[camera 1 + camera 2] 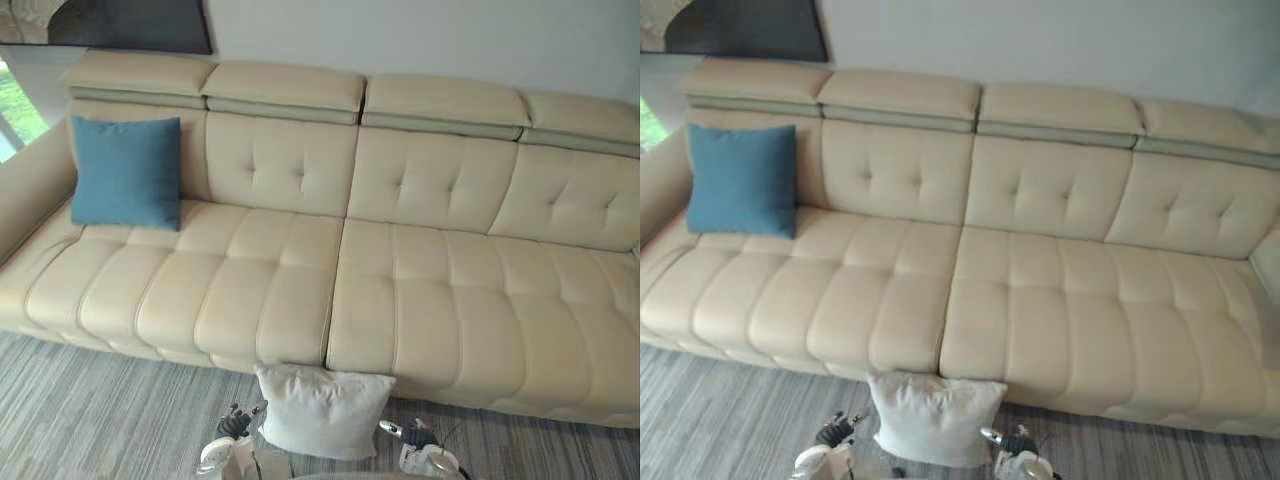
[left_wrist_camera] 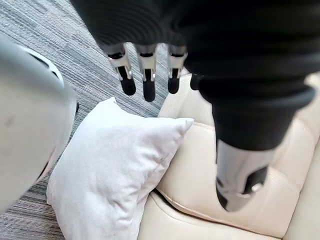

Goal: Pick up cushions and gather them together orderly.

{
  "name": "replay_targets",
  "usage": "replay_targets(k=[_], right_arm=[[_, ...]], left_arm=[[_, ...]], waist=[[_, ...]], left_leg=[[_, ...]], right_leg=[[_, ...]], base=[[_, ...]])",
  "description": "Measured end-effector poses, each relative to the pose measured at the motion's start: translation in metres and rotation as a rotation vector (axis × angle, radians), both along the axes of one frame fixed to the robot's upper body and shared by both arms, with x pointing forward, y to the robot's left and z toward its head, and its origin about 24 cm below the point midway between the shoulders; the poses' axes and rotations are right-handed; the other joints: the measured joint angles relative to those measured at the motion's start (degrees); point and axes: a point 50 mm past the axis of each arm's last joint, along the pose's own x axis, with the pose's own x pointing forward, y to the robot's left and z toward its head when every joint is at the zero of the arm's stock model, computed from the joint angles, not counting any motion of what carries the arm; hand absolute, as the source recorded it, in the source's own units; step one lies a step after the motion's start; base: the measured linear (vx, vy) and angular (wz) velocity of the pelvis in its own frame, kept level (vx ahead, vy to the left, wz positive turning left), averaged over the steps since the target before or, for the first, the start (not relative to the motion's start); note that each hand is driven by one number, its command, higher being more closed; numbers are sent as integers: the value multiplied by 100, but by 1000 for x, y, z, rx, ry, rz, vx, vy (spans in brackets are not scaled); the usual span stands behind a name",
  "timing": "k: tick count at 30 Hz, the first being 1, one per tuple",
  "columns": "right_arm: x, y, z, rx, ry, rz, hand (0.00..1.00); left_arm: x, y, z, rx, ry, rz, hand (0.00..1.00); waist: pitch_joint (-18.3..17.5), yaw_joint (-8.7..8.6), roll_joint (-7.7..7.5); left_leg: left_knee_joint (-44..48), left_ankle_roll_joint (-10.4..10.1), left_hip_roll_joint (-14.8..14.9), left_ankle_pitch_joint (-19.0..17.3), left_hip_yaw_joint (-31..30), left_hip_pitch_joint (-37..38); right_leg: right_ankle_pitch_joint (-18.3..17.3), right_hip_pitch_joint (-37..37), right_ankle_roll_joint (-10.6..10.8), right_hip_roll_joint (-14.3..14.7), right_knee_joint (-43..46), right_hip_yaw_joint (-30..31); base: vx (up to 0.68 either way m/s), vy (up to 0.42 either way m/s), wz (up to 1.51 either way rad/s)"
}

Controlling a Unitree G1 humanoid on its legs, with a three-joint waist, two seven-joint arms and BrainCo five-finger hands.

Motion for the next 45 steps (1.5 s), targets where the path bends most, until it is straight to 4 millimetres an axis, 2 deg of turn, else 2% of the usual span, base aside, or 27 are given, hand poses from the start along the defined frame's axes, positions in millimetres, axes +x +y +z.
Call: replay_targets(k=[2, 3, 4, 6, 7, 8, 9, 10, 12, 14, 16, 18, 20, 21, 23, 29, 31, 32, 33, 34, 36, 37, 39, 40, 42, 43, 45], right_arm=[[3, -3, 1, -7, -7, 2, 0], [3, -4, 1, -12, -10, 2, 0], [4, -5, 2, -14, -12, 3, 0], [5, -5, 2, -20, -16, 7, 0], [5, -5, 2, -21, -18, 9, 0], [4, -4, 2, -22, -15, 12, 0], [2, -8, 1, -34, -11, 7, 0], [2, -11, 2, -45, -8, 2, 0], [14, -25, 7, -96, -34, -20, 0], [19, -32, 10, -116, -50, -44, 0], [29, -37, 14, -128, -79, -73, 0], [45, -41, 22, -128, -135, -119, 0], [59, -42, 30, -128, -186, -132, 0], [70, -45, 37, -131, -232, -150, 0], [84, -47, 46, -135, -275, -158, 0], [130, -42, 76, -110, -417, -155, 0], [159, -46, 101, -120, -511, -155, 0], [163, -47, 106, -125, -527, -157, 0], [177, -52, 122, -133, -590, -171, 0], [180, -54, 127, -134, -610, -177, 0], [201, -63, 156, -138, -712, -213, 0], [205, -64, 162, -141, -730, -217, 0], [224, -67, 193, -153, -825, -227, 0], [227, -67, 198, -155, -838, -227, 0], [242, -67, 225, -151, -911, -228, 0], [245, -65, 230, -152, -925, -223, 0], [260, -57, 261, -147, -1013, -201, 0]], left_arm=[[-1, -2, -1, -4, 7, -7, 0], [-2, -2, -1, -4, 14, -4, 0], [-2, -2, -1, -3, 14, -2, 0], [-4, -2, -2, -3, 19, 1, 0], [-4, -2, -2, -2, 19, 2, 0], [-3, 3, -1, 7, 11, 12, 0], [0, 1, 0, 9, 12, 26, 0], [1, -2, 0, 4, 9, 30, 0], [6, -10, 0, -19, -4, 66, 0], [14, -15, 3, -39, -25, 100, 0], [25, -14, 8, -34, -59, 118, 0], [48, -7, 21, -21, -145, 153, 0], [57, -2, 27, -9, -181, 176, 0], [68, 0, 34, -13, -222, 189, 0], [80, 5, 44, 4, -271, 201, 0], [124, 39, 84, 91, -444, 217, 0], [150, 54, 112, 142, -540, 203, 0], [154, 57, 117, 152, -560, 200, 0], [168, 62, 135, 178, -617, 182, 0], [173, 64, 142, 188, -638, 172, 0], [200, 68, 181, 231, -756, 156, 0], [204, 68, 188, 237, -776, 151, 0], [227, 64, 225, 258, -885, 113, 0], [230, 62, 230, 257, -899, 110, 0], [246, 47, 258, 259, -979, 51, 0], [248, 45, 262, 259, -990, 44, 0], [261, 28, 288, 261, -1061, -14, 0]], waist=[[17, 19, 43], [65, 5, 118], [67, 0, 111], [65, 1, 111], [60, -3, 102], [30, -4, -29], [26, -32, -20], [34, 0, 67], [193, 24, 308], [258, 9, 387], [450, 9, 319], [595, -4, 170], [627, -12, 95], [646, -16, 72], [698, -19, 62], [865, -1, 56], [1143, -2, 58], [1164, -2, 62], [1302, -1, 84], [1379, -2, 93], [1649, -2, 95], [1699, 0, 96], [2039, -4, 97], [2070, -5, 98], [2258, -12, 105], [2299, -16, 105], [2397, -42, 105]], left_leg=[[-229, 0, -6, 0, 109, 260], [-335, 8, 21, -4, 118, 465], [-389, 29, 51, -17, 106, 632], [-506, 24, 121, -21, 28, 763], [-511, 21, 134, -22, -12, 758], [-432, -38, 0, -54, -223, 659], [-331, -243, 18, -195, -497, 580], [-295, -281, 57, -220, -583, 528], [31, -302, 169, -232, -683, 72], [563, -336, 224, -281, -948, -550], [1161, -362, 233, -356, -1207, -1090], [2187, -357, 246, -600, -1513, -2108], [2654, -419, 253, -812, -1573, -2687], [2946, -513, 253, -979, -1618, -3103], [3261, -544, 196, -1059, -1660, -3546], [3960, -481, 98, -1096, -1796, -4940], [3970, -464, 103, -1038, -1847, -5513], [3974, -459, 111, -1015, -1849, -5641], [3973, -431, 119, -943, -1849, -5935], [3974, -437, 122, -931, -1853, -6007], [4011, -429, 117, -774, -1846, -6546], [4017, -422, 120, -753, -1846, -6632], [4083, -418, 146, -712, -1851, -7075], [4109, -417, 147, -709, -1850, -7149], [4330, -439, 187, -608, -1844, -7527], [4361, -450, 193, -593, -1843, -7567], [4457, -465, 204, -505, -1841, -7922]], right_leg=[[19, -383, 31, 11, 918, -7], [-8, -705, 137, 0, 1648, -35], [-374, -853, 78, 3, 1973, -138], [-725, -1106, -23, 49, 1878, -405], [-721, -1160, -31, 78, 1675, -438], [-208, -1189, -185, 70, 817, -504], [-402, -1055, -186, 74, 650, -630], [-423, -1014, -186, 105, 569, -665], [-442, -1181, -176, 199, 513, -779], [-445, -1603, -182, 232, 779, -874], [-542, -2005, -278, 238, 1255, -982], [-765, -2871, -369, 212, 2112, -1078], [-998, -3373, -418, 177, 2528, -1098], [-1130, -3792, -428, 157, 2835, -1088], [-1178, -4234, -403, 89, 3188, -1075], [-1233, -5558, -321, -12, 3826, -1039], [-1148, -6110, -197, -1, 3800, -1068], [-1130, -6243, -171, -1, 3799, -1068], [-1096, -6536, -112, 1, 3809, -1064], [-1074, -6606, -92, 1, 3815, -1056], [-1019, -7179, -22, 3, 3891, -1013], [-1004, -7272, 6, 4, 3905, -1008], [-948, -7713, 45, 12, 3955, -1010], [-946, -7786, 47, 12, 3977, -1007], [-825, -8159, 29, 13, 4160, -995], [-822, -8203, 27, 13, 4191, -992], [-806, -8572, 19, 12, 4309, -980]], base=[[136, 37, -28], [122, -11, -8], [140, -26, -2], [81, -87, 13], [76, -139, 35], [96, -171, 48], [101, -173, 43], [77, -167, 30], [-9, -146, 18], [-99, -137, 27], [-186, -122, 35], [-279, -81, 32], [-201, -28, 18], [-274, -11, 13], [-303, 4, 11], [-284, 23, 7], [-236, -3, -4], [-220, -11, -7], [-159, -15, -3], [-176, -24, -2], [-154, -20, -3], [-123, -9, -6], [-96, 2, -8], [-71, 13, -8], [-35, 16, -8], [-14, 21, -9], [8, 26, -5]])
